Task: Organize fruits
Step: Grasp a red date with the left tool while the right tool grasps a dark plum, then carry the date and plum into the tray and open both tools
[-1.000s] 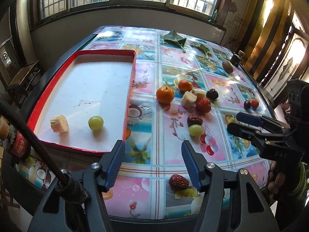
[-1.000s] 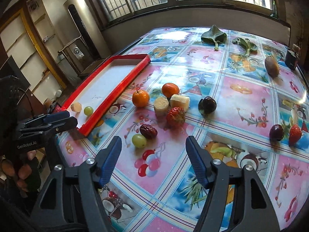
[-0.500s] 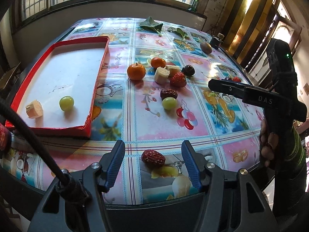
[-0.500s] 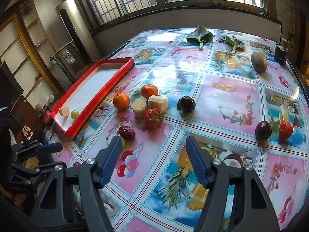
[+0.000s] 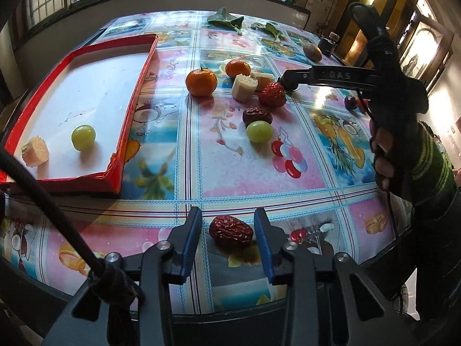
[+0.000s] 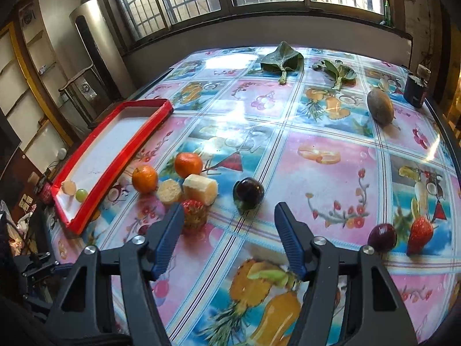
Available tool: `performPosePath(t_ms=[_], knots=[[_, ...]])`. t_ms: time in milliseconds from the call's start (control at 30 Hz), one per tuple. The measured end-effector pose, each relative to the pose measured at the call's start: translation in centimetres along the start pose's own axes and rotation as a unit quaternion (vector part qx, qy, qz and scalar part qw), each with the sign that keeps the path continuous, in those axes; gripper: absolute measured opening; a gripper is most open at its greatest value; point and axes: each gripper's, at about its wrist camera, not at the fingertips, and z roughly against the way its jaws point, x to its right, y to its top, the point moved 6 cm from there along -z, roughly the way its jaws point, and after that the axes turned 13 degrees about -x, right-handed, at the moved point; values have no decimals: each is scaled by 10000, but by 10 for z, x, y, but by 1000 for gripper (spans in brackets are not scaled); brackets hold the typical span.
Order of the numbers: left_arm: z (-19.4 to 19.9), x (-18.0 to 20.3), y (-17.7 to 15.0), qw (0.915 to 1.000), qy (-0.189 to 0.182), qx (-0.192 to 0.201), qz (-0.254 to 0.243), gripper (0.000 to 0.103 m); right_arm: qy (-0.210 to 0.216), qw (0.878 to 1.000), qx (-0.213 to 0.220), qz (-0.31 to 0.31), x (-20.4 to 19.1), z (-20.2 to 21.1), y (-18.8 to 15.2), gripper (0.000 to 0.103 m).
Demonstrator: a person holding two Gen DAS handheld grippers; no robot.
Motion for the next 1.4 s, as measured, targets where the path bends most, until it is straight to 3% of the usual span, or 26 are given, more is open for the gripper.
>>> performPosePath(t_ms=[133,267,300,333,367,667,833,1100,1400], knots=[[1,1,-2,10000,-44,14,-49,29,-288,9994,-209,46,6,-24,13,53],[1,2,-3,9999,-97,85,-87,29,-485,9978,-433,156,9,-43,15,47],[2,2,-3,9999,-107,97,-85,29,-558,9974,-402,215,9,-43,16,43],[3,2,-3,9998,-124,110,-79,29,-601,9971,-411,233,9,-43,16,30],[4,1,-2,9998,-139,124,-73,29,-585,9972,-398,242,9,-43,16,28],[21,-1,5,9993,17,381,38,29,-379,9991,61,161,-2,-4,14,28],[23,-10,19,9974,547,386,256,29,-142,9993,255,222,-19,20,6,28],[31,-31,29,9924,930,464,659,29,85,9989,291,370,-43,29,0,28],[48,-46,38,9892,1040,672,781,29,234,9981,219,536,-65,25,3,28]])
